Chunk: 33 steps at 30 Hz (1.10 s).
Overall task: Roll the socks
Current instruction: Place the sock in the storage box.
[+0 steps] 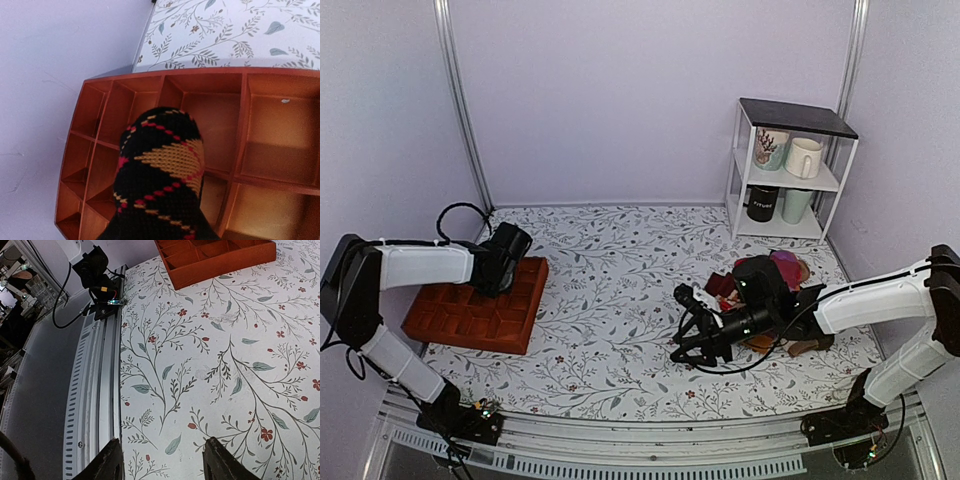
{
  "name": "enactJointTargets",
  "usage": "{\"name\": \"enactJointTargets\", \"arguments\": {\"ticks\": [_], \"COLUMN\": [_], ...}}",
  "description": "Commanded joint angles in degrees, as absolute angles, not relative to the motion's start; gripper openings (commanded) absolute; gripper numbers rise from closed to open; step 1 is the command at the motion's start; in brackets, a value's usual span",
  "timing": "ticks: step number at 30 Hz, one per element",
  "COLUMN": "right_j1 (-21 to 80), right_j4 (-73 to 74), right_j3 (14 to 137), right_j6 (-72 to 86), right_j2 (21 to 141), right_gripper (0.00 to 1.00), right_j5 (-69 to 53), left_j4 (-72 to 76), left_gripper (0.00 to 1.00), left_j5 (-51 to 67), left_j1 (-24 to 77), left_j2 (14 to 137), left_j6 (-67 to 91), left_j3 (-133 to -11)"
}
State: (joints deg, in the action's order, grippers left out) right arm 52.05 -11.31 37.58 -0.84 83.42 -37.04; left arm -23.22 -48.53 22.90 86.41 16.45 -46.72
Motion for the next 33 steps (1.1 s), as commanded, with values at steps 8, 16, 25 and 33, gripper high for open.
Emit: {"name": "enactJointTargets", "arguments": {"ticks": [8,16,25,33], "right_j1": [51.8,51.8,51.6,51.6], "right_j4": [-12.4,-12.3,-12.0,-11.7], "right_j3": [37.6,37.7,37.3,37.2], "right_j6": [-0.9,-1.0,-1.4,-1.6], "right_j2": [85.1,85.4,85.0,84.6], "right_gripper": [0.56,0.56,0.56,0.56], "right_j5": [-38.6,-38.6,-38.1,-37.7], "left_j4": [-28.9,-39.7,-42.6,-40.6], "left_gripper": [0.00,0.00,0.00,0.00], "left_j5": [-52.1,-47.8,-43.9,-33.3], "left_j1": [22.0,21.2,21.0,20.7], "left_j2": [83.5,92.5,101.0,104.8], "left_j6": [16.3,19.7,18.8,16.8], "left_j3": [-48.9,-56.1,-58.5,-59.1]}}
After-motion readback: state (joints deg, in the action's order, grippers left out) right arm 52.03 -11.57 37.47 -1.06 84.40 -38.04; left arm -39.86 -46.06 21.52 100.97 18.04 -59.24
